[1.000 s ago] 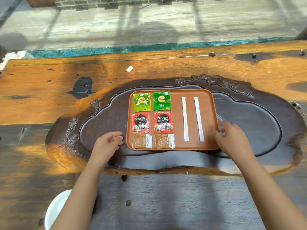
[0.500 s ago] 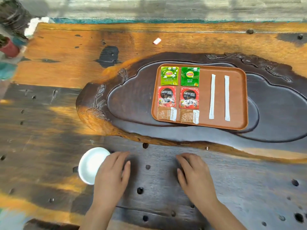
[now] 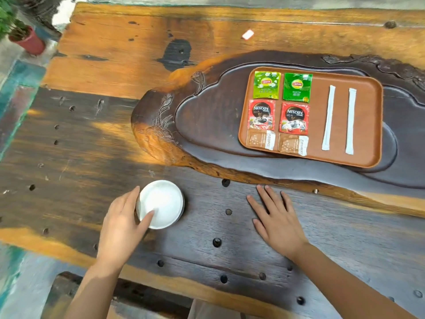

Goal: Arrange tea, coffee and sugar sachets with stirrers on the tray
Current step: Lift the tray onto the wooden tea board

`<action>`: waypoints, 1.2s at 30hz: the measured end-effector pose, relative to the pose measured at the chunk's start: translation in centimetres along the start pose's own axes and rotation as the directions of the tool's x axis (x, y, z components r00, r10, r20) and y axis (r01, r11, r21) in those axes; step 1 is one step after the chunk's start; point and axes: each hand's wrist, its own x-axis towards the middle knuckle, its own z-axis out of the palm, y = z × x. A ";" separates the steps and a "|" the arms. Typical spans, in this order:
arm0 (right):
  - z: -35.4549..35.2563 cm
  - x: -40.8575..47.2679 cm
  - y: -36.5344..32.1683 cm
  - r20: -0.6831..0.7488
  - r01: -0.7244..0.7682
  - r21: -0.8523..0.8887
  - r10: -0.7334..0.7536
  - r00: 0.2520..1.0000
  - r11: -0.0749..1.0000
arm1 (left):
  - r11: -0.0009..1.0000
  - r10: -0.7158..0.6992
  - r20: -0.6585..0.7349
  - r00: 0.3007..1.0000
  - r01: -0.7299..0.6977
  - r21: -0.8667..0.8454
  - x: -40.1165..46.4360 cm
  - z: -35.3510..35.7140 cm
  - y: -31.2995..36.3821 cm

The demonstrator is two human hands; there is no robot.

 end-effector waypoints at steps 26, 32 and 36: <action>-0.2 1.3 0.9 -0.034 0.172 -0.002 -0.172 0.985 0.985 | 0.383 -0.111 0.291 0.950 0.311 -0.870 2.7 -0.9 0.4; -0.3 1.3 1.0 -0.074 0.180 0.055 -0.176 0.982 0.982 | 0.379 0.068 0.242 0.968 0.199 -0.904 8.7 -3.6 3.3; -0.2 1.3 1.1 -0.094 0.188 0.068 -0.181 0.979 0.980 | 0.383 0.130 0.252 0.959 0.186 -0.905 13.5 -3.6 5.6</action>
